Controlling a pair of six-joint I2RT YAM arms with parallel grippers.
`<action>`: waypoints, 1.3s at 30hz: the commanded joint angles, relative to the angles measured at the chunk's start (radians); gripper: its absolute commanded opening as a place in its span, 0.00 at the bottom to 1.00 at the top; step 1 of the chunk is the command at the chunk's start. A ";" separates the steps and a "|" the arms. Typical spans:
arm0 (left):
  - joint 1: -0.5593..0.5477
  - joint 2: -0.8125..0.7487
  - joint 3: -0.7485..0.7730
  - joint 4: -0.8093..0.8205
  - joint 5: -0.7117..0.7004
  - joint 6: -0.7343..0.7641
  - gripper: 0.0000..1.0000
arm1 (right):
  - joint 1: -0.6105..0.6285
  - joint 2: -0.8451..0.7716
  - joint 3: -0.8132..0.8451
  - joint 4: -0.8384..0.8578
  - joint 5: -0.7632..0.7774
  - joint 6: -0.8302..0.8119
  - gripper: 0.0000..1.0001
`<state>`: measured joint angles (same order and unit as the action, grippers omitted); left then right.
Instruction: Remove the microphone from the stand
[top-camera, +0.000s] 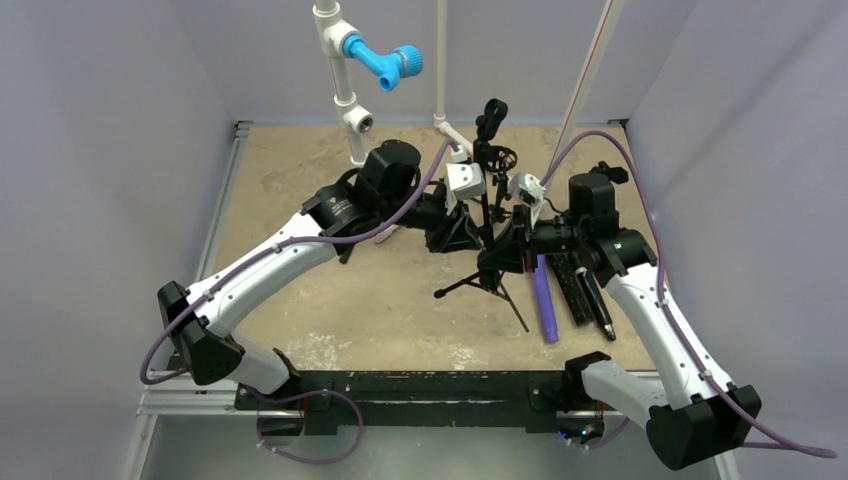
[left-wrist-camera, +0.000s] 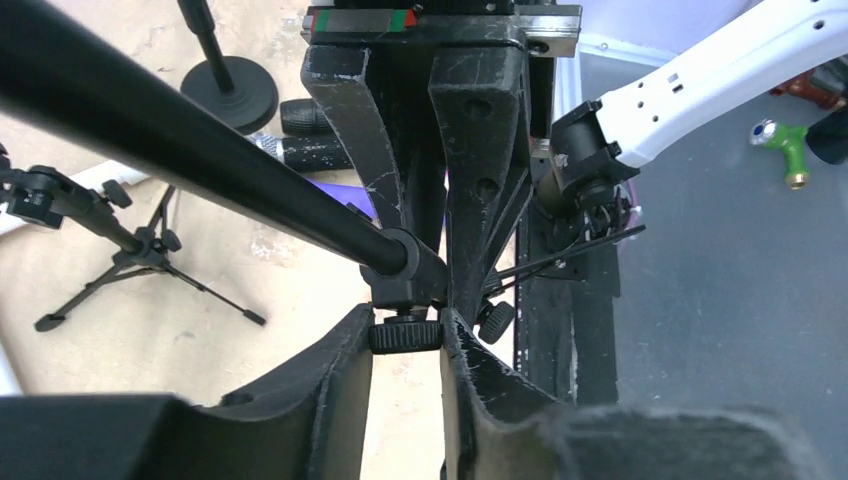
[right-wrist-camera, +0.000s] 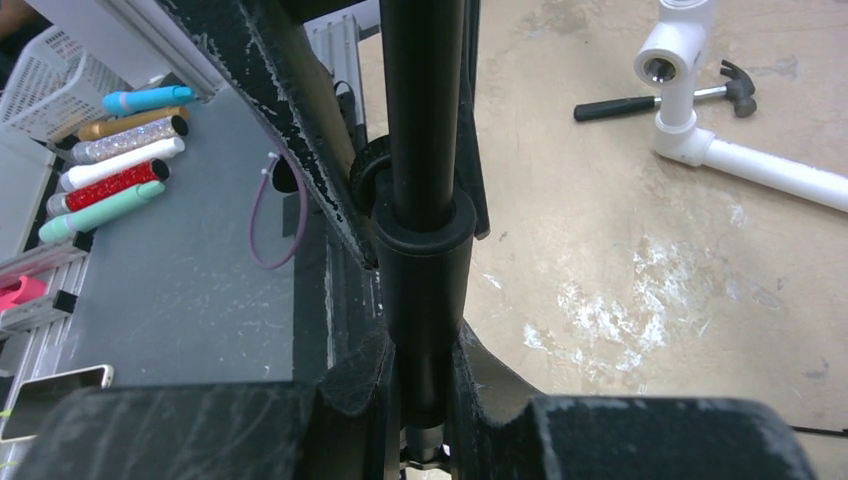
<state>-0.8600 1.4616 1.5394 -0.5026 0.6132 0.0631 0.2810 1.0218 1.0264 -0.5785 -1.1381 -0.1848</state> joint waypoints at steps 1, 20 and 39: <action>-0.005 0.014 0.061 0.017 0.008 -0.026 0.23 | -0.003 -0.026 0.032 0.019 0.003 -0.028 0.00; 0.098 0.037 -0.200 0.892 0.579 -1.021 0.27 | -0.002 0.041 0.200 -0.183 0.030 -0.254 0.00; 0.027 -0.089 0.140 -0.224 -0.161 0.203 0.83 | -0.051 -0.024 0.129 -0.125 -0.037 -0.083 0.00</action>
<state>-0.7837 1.3991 1.6318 -0.6205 0.6632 0.0158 0.2623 1.0470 1.1667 -0.7971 -1.1004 -0.3546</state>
